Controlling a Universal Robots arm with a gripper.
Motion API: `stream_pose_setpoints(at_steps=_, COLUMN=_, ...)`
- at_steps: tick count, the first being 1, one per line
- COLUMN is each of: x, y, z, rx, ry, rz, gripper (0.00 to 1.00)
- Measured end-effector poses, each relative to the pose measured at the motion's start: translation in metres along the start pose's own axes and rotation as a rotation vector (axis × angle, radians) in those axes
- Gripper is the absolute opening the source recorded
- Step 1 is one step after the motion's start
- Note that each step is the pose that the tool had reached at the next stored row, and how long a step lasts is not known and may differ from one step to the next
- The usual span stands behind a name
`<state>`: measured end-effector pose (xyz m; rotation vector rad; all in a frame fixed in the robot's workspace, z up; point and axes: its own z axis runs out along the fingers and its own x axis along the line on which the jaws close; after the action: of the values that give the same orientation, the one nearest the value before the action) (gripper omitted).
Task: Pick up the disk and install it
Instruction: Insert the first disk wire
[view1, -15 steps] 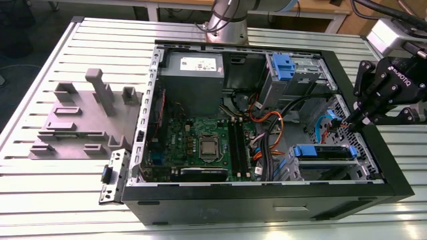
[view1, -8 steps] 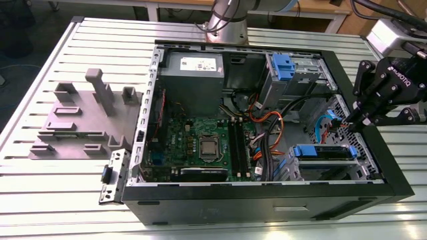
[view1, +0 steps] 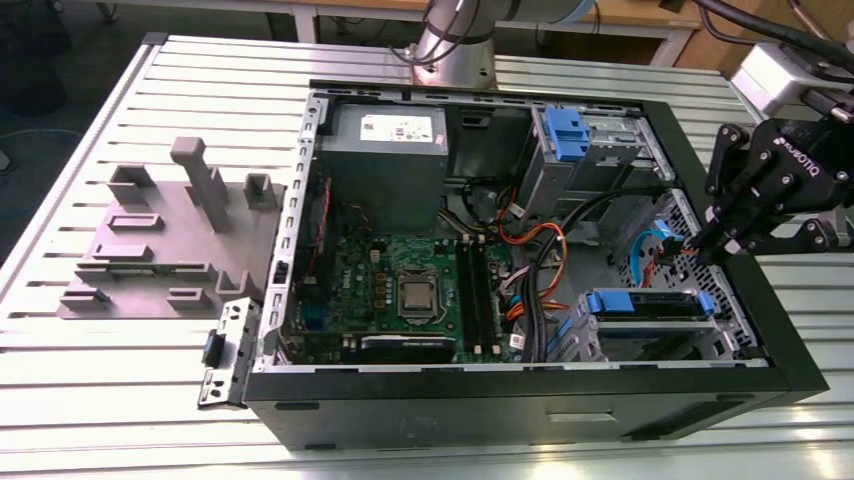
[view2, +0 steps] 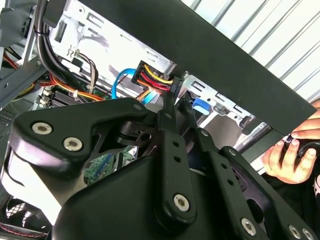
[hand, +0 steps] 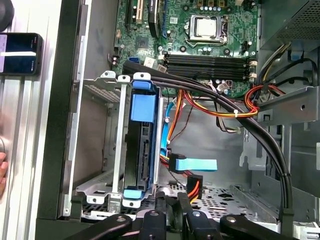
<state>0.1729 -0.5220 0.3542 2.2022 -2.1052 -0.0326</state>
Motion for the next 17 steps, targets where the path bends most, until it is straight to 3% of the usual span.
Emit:
stream_pose_setpoints(at_steps=8, x=-0.0016, y=-0.0013, z=0.0023, rx=-0.0008, ry=0.0004, rz=-0.002, gripper=0.24)
stream_pose_setpoints(at_steps=17, x=-0.0021, y=-0.0013, z=0.0038, rx=0.0012, ry=0.0044, rz=-0.039, gripper=0.24)
